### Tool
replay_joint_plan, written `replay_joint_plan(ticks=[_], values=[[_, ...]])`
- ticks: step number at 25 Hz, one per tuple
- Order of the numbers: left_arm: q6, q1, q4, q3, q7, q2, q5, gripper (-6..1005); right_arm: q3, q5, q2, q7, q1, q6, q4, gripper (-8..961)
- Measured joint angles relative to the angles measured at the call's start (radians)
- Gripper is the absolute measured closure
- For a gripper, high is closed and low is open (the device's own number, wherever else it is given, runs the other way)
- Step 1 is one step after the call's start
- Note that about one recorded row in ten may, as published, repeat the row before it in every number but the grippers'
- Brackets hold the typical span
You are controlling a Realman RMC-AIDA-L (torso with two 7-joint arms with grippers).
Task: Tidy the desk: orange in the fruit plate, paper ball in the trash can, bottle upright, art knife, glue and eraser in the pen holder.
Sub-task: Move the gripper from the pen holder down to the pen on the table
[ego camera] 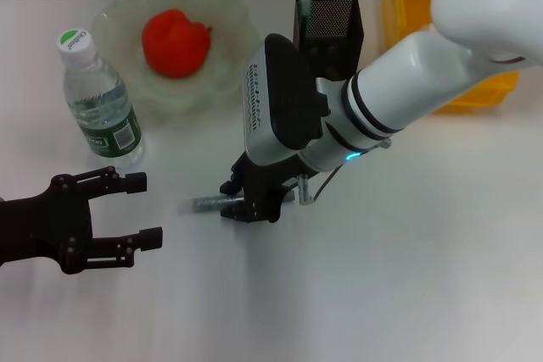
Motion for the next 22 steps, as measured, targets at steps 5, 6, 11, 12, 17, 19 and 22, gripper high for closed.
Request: replay_joint_plan(ticks=[5,6,11,12,17,19,22], values=[[0.0,0.0,0.0,0.0,0.002,0.0,0.0,143,-0.002,0.008,0.0,0.0,0.0,0.004,0.0,702],[0.0,0.0,0.0,0.0,0.002,0.0,0.0,143,-0.002,0.009,0.0,0.0,0.0,0.005,0.0,707],[0.0,0.0,0.0,0.0,0.003,0.0,0.0,143,-0.002,0.01,0.0,0.0,-0.001,0.005,0.0,737],[0.0,0.0,0.0,0.0,0.003,0.0,0.0,143,-0.002,0.01,0.0,0.0,-0.001,0.005,0.0,744],[-0.001,-0.001,0.0,0.0,0.004,0.0,0.0,143,-0.004,0.01,0.0,0.0,-0.002,0.006,0.0,780],[-0.001,-0.003,0.0,0.0,0.004,0.0,0.0,143,-0.003,0.01,0.0,0.004,-0.003,0.007,0.0,794],[-0.001,-0.003,0.0,0.0,0.004,0.0,0.0,143,0.006,0.017,0.0,0.007,-0.004,0.003,-0.004,816]])
